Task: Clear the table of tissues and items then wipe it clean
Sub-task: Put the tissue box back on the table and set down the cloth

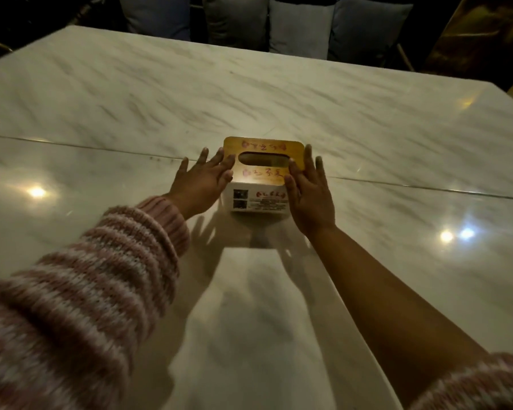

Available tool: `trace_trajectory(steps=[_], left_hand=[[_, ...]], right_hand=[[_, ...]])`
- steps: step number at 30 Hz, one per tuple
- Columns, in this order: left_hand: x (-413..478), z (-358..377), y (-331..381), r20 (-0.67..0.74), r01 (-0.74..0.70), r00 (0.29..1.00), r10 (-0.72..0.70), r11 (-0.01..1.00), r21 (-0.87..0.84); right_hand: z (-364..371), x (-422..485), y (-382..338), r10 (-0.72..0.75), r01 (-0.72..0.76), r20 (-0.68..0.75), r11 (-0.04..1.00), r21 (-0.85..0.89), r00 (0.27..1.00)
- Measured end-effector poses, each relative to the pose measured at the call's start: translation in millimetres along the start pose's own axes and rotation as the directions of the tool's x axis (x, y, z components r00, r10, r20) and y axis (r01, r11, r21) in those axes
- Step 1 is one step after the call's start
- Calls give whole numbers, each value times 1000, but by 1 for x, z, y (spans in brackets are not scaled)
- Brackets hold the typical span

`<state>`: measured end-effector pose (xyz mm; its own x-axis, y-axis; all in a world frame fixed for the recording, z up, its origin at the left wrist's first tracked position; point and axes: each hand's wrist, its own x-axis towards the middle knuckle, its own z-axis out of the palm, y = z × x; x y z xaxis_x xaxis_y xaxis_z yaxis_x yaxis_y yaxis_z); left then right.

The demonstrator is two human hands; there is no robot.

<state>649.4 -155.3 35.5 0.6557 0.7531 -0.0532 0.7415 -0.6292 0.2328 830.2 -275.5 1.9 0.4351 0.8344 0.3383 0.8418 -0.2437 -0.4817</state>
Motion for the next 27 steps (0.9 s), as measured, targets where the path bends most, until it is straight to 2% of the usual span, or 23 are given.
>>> trace_trajectory(steps=[3,7,16,18,20,23,27], left_hand=[[12,0,-4,2,13,1000,-13,999,-47],[30,0,-15,-43,55,997,-57,997,-51],[49,-13,-30,-52,127,990,-127,992,-12],[43,-16,-29,-62,147,987,-148,989,-20],[29,-22,-25,-132,154,978,-164,984,-86],[-4,-32,-14,-230,72,969,-89,994,-81],[-71,-54,12,-246,-16,969,11,1000,-18]], right_hand=[[4,12,-1,29,-33,88,999,40,996],[10,30,-9,44,-42,169,999,-12,985],[24,56,-26,67,-50,239,996,-77,969],[18,60,-28,87,-94,272,995,11,958],[9,61,-33,128,-165,233,976,145,964],[-10,40,-43,139,-157,164,982,103,977],[-49,-17,-60,145,-143,150,989,-25,978]])
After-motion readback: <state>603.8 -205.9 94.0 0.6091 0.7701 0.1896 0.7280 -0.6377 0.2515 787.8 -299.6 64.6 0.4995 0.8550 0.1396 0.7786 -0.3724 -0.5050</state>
